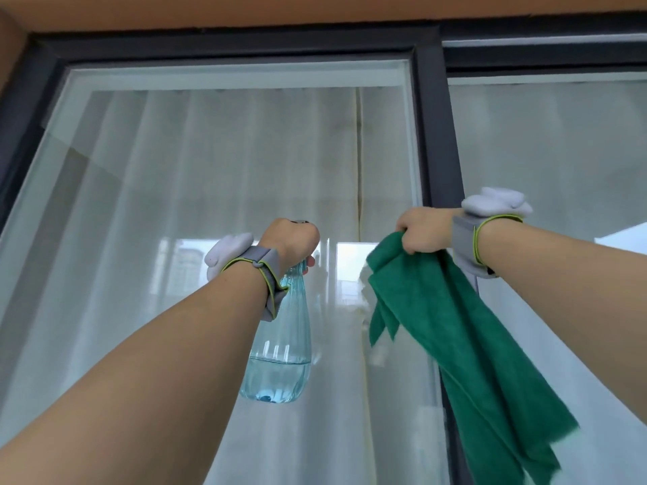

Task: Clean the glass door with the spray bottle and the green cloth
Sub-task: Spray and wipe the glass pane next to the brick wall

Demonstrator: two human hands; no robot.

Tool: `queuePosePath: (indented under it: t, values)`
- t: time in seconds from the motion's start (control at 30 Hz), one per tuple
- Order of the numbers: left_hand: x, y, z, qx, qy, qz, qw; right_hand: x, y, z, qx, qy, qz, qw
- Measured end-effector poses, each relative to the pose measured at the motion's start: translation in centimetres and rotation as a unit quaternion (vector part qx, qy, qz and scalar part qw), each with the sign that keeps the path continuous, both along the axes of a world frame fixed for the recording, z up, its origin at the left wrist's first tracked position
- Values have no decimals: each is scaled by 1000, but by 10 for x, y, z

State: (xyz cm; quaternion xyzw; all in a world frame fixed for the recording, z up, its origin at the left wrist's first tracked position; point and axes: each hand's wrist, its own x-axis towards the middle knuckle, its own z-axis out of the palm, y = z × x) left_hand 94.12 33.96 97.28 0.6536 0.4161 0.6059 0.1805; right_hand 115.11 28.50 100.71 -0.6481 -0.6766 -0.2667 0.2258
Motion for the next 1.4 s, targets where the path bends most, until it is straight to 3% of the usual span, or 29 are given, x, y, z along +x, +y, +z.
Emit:
queuePosePath:
  t: [0.1,0.17,0.27,0.37,0.47,0.63,0.77,0.83,1.17,1.4]
  values:
    - [2,-2,8,14,8,0,1000,20,12,-3,200,-148,-73,966]
    - [3,-4,12,25,11,5,1000,25,17,-7,246,-175,-105,947]
    - [7,-5,18,45,12,11,999,22,28,-16,190,-7,-84,978]
    - [12,-1,23,59,18,23,998,21,50,-26,218,89,-71,969]
    - [14,4,23,62,4,24,998,14,65,-35,226,194,3,955]
    - [20,10,14,51,-23,-10,998,15,72,-43,268,222,73,935]
    - [25,16,13,44,-33,-35,998,23,67,-44,234,131,45,962]
    - [30,16,16,43,-25,-33,998,27,67,-42,235,128,52,962]
    - [71,18,31,37,-35,-43,998,39,46,-28,405,180,139,886]
    - [90,16,29,62,-4,6,998,43,53,-33,400,234,118,878]
